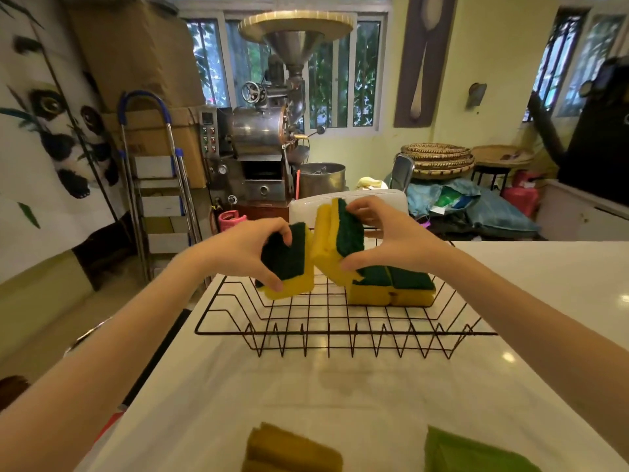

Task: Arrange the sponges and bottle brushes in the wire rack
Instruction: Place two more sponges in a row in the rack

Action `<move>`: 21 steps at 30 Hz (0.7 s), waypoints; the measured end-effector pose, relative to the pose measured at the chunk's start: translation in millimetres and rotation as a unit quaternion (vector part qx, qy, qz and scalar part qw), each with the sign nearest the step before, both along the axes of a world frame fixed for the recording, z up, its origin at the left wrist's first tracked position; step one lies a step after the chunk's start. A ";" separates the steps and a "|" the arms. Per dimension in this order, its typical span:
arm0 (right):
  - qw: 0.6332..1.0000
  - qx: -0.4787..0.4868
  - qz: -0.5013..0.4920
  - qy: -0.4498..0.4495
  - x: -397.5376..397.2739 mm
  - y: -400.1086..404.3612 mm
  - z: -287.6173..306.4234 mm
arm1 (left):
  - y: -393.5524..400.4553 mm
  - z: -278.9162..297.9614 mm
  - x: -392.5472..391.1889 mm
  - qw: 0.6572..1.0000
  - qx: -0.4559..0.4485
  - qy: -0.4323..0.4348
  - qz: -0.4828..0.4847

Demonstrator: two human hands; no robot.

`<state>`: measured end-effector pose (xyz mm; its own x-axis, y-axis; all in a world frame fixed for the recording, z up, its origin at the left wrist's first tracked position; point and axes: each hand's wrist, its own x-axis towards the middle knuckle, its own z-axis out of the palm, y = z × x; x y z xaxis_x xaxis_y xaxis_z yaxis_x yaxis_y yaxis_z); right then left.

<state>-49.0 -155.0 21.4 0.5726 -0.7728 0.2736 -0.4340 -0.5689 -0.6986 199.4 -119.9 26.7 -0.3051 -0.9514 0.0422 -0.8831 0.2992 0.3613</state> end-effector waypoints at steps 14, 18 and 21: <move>0.988 0.010 0.013 0.157 42.5 -59.5 -33.1 | -67.2 -47.3 -4.6 0.985 0.122 -0.122 0.030; 0.982 0.029 0.020 0.185 48.6 -71.0 -39.9 | -65.9 -45.6 -7.7 0.981 0.133 -0.139 0.034; 0.982 0.048 0.021 0.181 48.9 -74.5 -43.2 | -66.2 -45.2 -9.4 0.978 0.140 -0.149 0.039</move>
<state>-0.1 -229.5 -21.7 0.6512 -0.7584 -0.0269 -0.6412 -0.5309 -0.5540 190.0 -186.1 -18.5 -0.1903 -0.9341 -0.3022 -0.9779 0.1532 0.1423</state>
